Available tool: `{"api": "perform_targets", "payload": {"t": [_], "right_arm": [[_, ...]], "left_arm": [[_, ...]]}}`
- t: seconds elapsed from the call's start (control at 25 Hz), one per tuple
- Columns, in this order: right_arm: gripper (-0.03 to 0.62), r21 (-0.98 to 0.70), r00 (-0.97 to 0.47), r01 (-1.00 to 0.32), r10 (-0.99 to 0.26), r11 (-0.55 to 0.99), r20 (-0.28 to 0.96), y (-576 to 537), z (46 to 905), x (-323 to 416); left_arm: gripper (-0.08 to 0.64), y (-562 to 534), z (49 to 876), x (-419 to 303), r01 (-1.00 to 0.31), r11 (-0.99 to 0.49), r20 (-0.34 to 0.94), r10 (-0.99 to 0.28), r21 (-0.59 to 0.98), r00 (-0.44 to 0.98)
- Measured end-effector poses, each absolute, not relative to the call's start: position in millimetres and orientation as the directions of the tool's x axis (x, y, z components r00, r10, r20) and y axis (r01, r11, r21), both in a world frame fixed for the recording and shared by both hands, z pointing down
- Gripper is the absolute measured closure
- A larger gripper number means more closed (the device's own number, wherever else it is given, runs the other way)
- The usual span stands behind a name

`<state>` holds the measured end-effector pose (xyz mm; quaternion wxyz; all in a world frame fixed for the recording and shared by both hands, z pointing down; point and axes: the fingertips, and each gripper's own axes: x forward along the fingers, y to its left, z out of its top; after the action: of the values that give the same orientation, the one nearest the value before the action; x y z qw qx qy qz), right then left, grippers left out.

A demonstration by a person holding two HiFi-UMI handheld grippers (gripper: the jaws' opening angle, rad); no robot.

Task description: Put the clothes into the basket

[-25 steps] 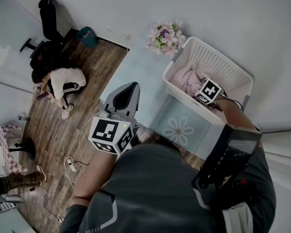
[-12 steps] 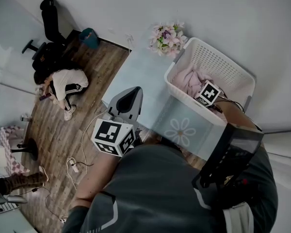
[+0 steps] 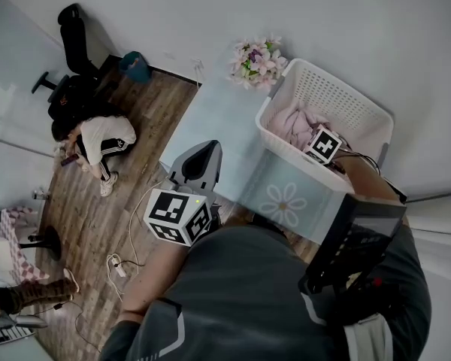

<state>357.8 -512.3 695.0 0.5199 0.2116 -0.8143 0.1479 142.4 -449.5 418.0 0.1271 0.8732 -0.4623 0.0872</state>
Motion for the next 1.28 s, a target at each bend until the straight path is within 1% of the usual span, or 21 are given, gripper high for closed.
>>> {"api": "perform_targets", "payload": {"t": [0.2, 0.48, 0.6, 0.8, 0.88, 1.0, 1.08, 1.28], "right_arm": [[0.187, -0.055, -0.422, -0.516, -0.197, 0.855, 0.885, -514, 679, 367], [0.187, -0.097, -0.482, -0.599, -0.261, 0.795, 0.837, -519, 600, 378], [0.187, -0.059, -0.490, -0.658, -0.368, 0.751, 0.790, -523, 552, 383], [0.189, 0.013, -0.486, -0.767, -0.595, 0.641, 0.640, -522, 464, 390], [0.189, 0.038, -0.452, -0.817, -0.680, 0.576, 0.578, -513, 431, 393], [0.189, 0.101, -0.343, -0.895, -0.814, 0.435, 0.469, -495, 395, 398], [0.189, 0.096, -0.297, -0.927, -0.864, 0.363, 0.406, -481, 381, 397], [0.189, -0.013, -0.241, -0.969, -0.934, 0.247, 0.264, -441, 340, 388]], "left_arm": [[0.557, -448, 400, 138, -0.797, -0.590, 0.242, -0.761, 0.129, 0.602], [0.557, -453, 381, 124, -0.756, -0.637, 0.203, -0.728, 0.149, 0.654], [0.557, -455, 374, 129, -0.714, -0.684, 0.187, -0.689, 0.152, 0.700], [0.557, -459, 363, 143, -0.643, -0.751, 0.157, -0.624, 0.149, 0.765], [0.557, -459, 358, 150, -0.609, -0.779, 0.144, -0.592, 0.151, 0.793], [0.557, -459, 352, 161, -0.552, -0.819, 0.121, -0.538, 0.159, 0.834], [0.557, -459, 350, 167, -0.524, -0.835, 0.108, -0.513, 0.170, 0.852], [0.557, -458, 346, 180, -0.457, -0.869, 0.092, -0.448, 0.190, 0.889]]}}
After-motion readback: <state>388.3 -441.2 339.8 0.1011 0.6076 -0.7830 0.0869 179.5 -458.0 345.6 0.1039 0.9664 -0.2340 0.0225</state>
